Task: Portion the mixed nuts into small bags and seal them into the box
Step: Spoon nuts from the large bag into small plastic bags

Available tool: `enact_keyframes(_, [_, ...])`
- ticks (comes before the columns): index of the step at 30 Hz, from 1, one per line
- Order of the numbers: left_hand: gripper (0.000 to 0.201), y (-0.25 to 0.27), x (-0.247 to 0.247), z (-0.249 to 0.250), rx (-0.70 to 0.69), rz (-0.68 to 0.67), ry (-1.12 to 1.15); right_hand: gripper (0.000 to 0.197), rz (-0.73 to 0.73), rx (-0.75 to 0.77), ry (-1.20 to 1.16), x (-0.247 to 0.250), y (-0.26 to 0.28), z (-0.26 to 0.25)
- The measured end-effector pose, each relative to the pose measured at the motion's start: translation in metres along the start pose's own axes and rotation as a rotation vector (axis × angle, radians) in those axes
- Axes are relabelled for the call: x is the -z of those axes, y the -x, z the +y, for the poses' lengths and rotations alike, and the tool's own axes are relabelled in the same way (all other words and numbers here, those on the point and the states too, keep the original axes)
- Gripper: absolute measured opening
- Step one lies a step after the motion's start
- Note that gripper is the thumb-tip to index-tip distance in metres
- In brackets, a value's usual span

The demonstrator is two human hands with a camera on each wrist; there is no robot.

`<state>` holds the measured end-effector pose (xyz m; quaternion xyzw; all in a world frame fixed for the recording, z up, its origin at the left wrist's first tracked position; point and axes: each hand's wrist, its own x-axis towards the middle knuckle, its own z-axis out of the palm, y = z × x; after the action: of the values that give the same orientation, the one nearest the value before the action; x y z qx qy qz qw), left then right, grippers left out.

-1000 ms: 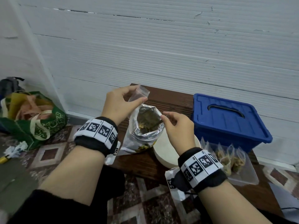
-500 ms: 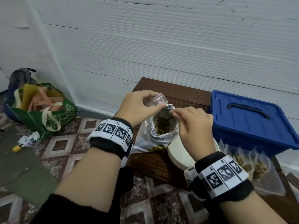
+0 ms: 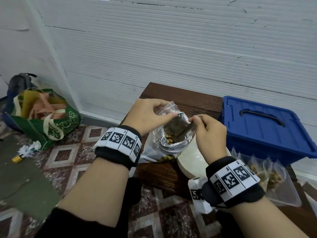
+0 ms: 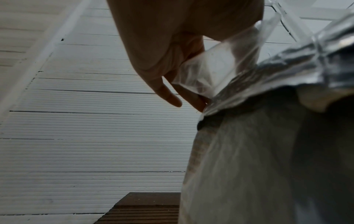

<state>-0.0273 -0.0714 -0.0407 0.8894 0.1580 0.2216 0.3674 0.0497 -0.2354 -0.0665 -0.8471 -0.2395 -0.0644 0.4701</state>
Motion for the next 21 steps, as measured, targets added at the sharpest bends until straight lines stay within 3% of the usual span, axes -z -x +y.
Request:
enact_keyframes(3, [0.041,0.000,0.001,-0.001,0.007,0.002,0.031,0.035,0.019,-0.107,-0.058,-0.001,-0.002,0.002])
enact_keyframes(9, [0.047,0.002,0.009,-0.004,0.028,0.000,0.064,0.030,0.079,-0.232,-0.106,0.007,-0.008,-0.006])
enact_keyframes(21, [0.038,0.014,0.033,-0.008,0.082,-0.011,0.130,0.032,0.170,-0.295,-0.174,0.047,-0.033,-0.007])
